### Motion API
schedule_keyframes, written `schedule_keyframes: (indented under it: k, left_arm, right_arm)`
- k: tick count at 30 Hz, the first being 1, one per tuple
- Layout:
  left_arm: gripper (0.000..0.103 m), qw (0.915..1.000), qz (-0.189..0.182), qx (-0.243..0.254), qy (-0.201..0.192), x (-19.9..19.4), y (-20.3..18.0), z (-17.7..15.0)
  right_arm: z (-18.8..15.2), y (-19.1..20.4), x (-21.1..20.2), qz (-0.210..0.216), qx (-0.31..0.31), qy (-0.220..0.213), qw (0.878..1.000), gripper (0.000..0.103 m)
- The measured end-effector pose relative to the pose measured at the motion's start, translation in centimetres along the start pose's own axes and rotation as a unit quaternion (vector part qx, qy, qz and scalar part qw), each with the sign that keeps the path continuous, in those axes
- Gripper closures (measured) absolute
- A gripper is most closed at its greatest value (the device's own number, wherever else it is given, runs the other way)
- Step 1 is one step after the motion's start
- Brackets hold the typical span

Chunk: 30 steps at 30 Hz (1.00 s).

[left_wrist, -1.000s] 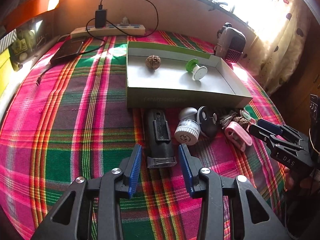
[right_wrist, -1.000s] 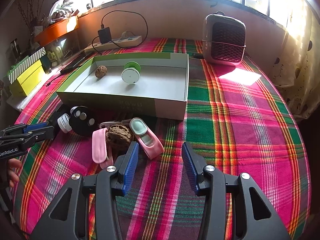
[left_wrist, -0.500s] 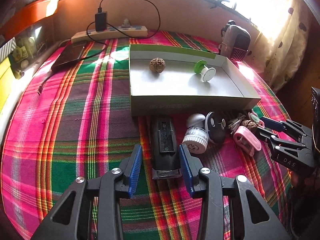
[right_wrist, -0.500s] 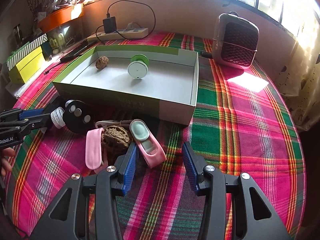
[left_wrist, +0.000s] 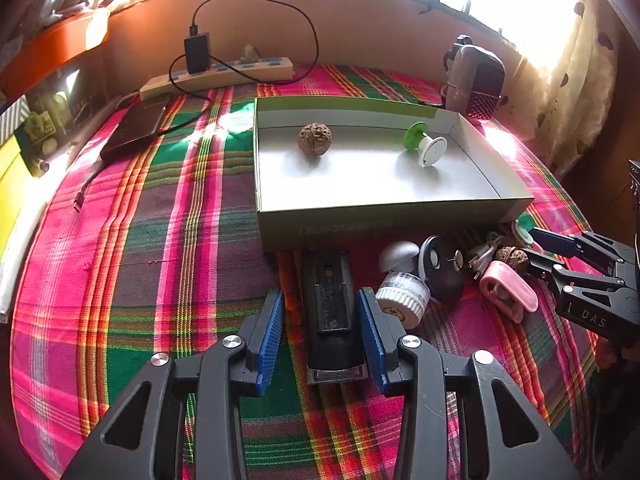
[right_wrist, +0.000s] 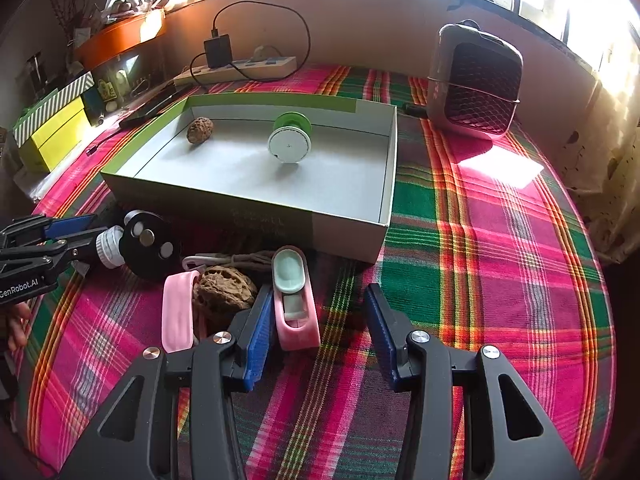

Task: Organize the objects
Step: 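Grasp the black flashlight with the left gripper while the right grasps the pink clip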

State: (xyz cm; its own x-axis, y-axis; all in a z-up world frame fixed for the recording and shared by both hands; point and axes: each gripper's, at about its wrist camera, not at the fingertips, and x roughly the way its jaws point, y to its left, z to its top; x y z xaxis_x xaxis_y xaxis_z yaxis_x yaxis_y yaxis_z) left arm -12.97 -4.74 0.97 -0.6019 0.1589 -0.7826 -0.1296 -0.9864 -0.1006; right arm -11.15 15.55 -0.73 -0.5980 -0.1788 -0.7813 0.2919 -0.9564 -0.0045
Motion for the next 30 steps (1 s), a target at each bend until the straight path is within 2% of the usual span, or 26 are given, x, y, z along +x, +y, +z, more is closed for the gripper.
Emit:
schedule_keyframes:
  k: [4,8,23,30]
  left_arm:
    - [0.067,1.0,0.0,0.0,-0.001,0.05,0.05,-0.05]
    - [0.067,1.0,0.002,0.001,-0.002,0.08,0.04,-0.07]
    - [0.067,0.9995,0.026,0.013,-0.009,0.33,-0.44,-0.27]
    - [0.068,0.9994,0.03,0.014,-0.01,0.33,-0.57,-0.32]
  right_arm:
    - [-0.03,-0.79,-0.04,-0.007,0.014,0.0,1.0,0.058]
    - [-0.14,-1.18,-0.18,-0.01,0.02,-0.001,1.0,0.064]
    - [-0.18,-1.02,-0.21,-0.013,0.015,-0.001,1.0,0.064]
    - [-0.23,-0.99,-0.25,-0.01,0.014,-0.002,1.0,0.076]
